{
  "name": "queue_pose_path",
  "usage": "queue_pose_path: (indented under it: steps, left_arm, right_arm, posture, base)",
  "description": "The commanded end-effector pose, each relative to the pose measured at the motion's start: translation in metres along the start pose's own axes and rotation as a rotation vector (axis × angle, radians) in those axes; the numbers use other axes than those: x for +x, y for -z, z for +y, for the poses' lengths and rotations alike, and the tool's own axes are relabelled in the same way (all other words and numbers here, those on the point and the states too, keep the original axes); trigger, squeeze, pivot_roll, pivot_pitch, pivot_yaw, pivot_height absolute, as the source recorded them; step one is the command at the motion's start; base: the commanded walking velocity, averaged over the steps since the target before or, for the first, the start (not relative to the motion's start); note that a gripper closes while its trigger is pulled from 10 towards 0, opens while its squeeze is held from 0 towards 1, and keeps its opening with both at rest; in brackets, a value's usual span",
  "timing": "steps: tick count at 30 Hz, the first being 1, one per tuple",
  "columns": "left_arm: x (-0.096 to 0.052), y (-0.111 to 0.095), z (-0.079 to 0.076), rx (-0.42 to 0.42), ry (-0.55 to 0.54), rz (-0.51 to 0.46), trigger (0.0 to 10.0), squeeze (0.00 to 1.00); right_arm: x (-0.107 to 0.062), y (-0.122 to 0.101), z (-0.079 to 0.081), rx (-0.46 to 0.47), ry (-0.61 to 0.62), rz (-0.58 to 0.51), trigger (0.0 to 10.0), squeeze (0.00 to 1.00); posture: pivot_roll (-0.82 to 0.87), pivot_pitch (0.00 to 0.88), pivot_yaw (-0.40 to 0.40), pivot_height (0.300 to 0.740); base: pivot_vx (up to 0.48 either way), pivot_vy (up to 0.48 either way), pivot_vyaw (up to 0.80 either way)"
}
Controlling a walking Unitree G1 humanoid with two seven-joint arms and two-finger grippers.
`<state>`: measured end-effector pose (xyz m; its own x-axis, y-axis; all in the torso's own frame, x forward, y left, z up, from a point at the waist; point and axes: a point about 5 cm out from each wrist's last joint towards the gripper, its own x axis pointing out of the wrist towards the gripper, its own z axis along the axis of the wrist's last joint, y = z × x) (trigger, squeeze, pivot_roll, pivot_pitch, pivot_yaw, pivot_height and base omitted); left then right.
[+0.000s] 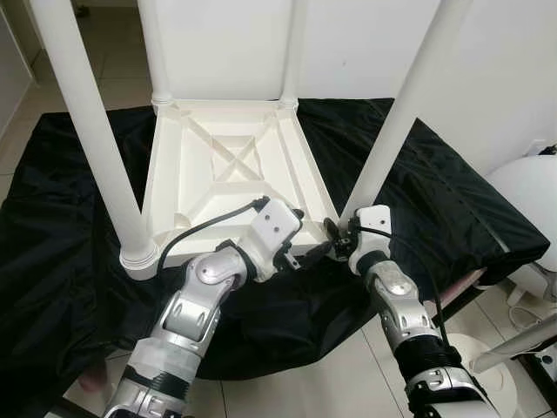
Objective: Building children table
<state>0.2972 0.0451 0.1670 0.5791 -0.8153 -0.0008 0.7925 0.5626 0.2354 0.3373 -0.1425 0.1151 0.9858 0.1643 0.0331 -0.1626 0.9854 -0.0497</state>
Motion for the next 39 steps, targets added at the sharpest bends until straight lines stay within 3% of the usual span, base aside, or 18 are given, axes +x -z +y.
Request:
queue_pose_path:
  steps: [1, 5, 6, 7, 8, 13, 14, 15, 24, 26, 32, 35, 39]
  left_arm:
    - [0.002, 0.000, 0.007, -0.001, -0.112, 0.009, 10.0, 0.00]
    - [0.004, 0.005, 0.011, -0.032, -0.152, 0.032, 10.0, 0.00]
    - [0.004, 0.005, 0.011, -0.032, -0.152, 0.032, 10.0, 0.00]
    - [0.002, 0.007, 0.013, -0.056, -0.161, 0.038, 10.0, 0.00]
    - [0.001, 0.007, 0.014, -0.061, -0.162, 0.038, 10.0, 0.00]
    - [-0.001, 0.006, 0.014, -0.050, -0.159, 0.035, 10.0, 0.00]
    - [-0.002, 0.005, 0.014, -0.035, -0.150, 0.035, 10.0, 0.00]
    - [-0.002, 0.005, 0.015, -0.022, -0.146, 0.036, 10.0, 0.00]
    - [-0.005, 0.004, 0.016, 0.005, -0.142, 0.027, 10.0, 0.00]
    - [-0.007, 0.003, 0.015, 0.017, -0.139, 0.019, 10.0, 0.00]
    - [-0.010, 0.003, 0.014, 0.024, -0.116, 0.012, 10.0, 0.00]
    - [-0.010, 0.002, 0.010, 0.010, -0.051, 0.010, 10.0, 0.00]
    - [-0.009, 0.002, 0.009, -0.005, -0.034, 0.012, 10.0, 0.00]
  right_arm:
    - [-0.004, 0.009, -0.006, 0.048, 0.070, 0.047, 10.0, 0.00]
    - [-0.010, 0.008, 0.003, 0.126, 0.256, 0.027, 10.0, 0.00]
    - [-0.010, 0.008, 0.003, 0.126, 0.256, 0.027, 10.0, 0.00]
    - [-0.014, 0.004, 0.017, 0.124, 0.250, 0.005, 10.0, 0.00]
    - [-0.015, 0.003, 0.020, 0.118, 0.237, -0.001, 10.0, 0.00]
    - [-0.018, 0.001, 0.022, 0.138, 0.180, -0.008, 10.0, 0.00]
    - [-0.019, 0.001, 0.019, 0.143, 0.175, -0.007, 10.0, 0.99]
    - [-0.020, 0.002, 0.017, 0.145, 0.166, -0.010, 10.0, 1.00]
    - [-0.027, -0.004, 0.009, 0.150, 0.133, -0.035, 10.0, 1.00]
    - [-0.030, -0.005, 0.005, 0.135, 0.095, -0.036, 10.0, 0.00]
    - [-0.036, -0.007, -0.005, 0.109, 0.016, -0.049, 10.0, 0.00]
    - [-0.034, -0.013, -0.018, 0.039, -0.123, -0.067, 10.0, 0.00]
    - [-0.033, -0.014, -0.022, 0.025, -0.156, -0.063, 10.0, 0.00]
  posture:
    - [-0.03, 0.008, -0.049, 0.740]
    - [-0.03, 0.016, -0.051, 0.740]
    - [-0.03, 0.016, -0.051, 0.740]
    - [-0.03, 0.018, -0.046, 0.740]
    - [-0.03, 0.018, -0.046, 0.740]
    - [-0.03, 0.028, -0.049, 0.740]
    - [-0.03, 0.029, -0.050, 0.740]
    - [-0.03, 0.029, -0.050, 0.740]
    - [-0.04, 0.024, -0.061, 0.740]
    - [-0.04, 0.025, -0.059, 0.740]
    - [-0.05, 0.026, -0.057, 0.740]
    - [-0.06, 0.025, -0.048, 0.740]
    - [-0.06, 0.027, -0.048, 0.740]
  base:
    - [0.000, 0.000, 0.00]
    - [0.000, 0.000, 0.00]
    - [0.000, 0.000, 0.00]
    - [0.000, 0.000, 0.00]
    - [0.000, 0.000, 0.00]
    - [0.000, 0.000, 0.00]
    - [0.000, 0.000, 0.00]
    - [0.000, 0.000, 0.00]
    - [0.000, 0.000, 0.00]
    - [0.000, 0.000, 0.00]
    - [0.000, 0.000, 0.00]
    - [0.000, 0.000, 0.00]
    - [0.000, 0.000, 0.00]
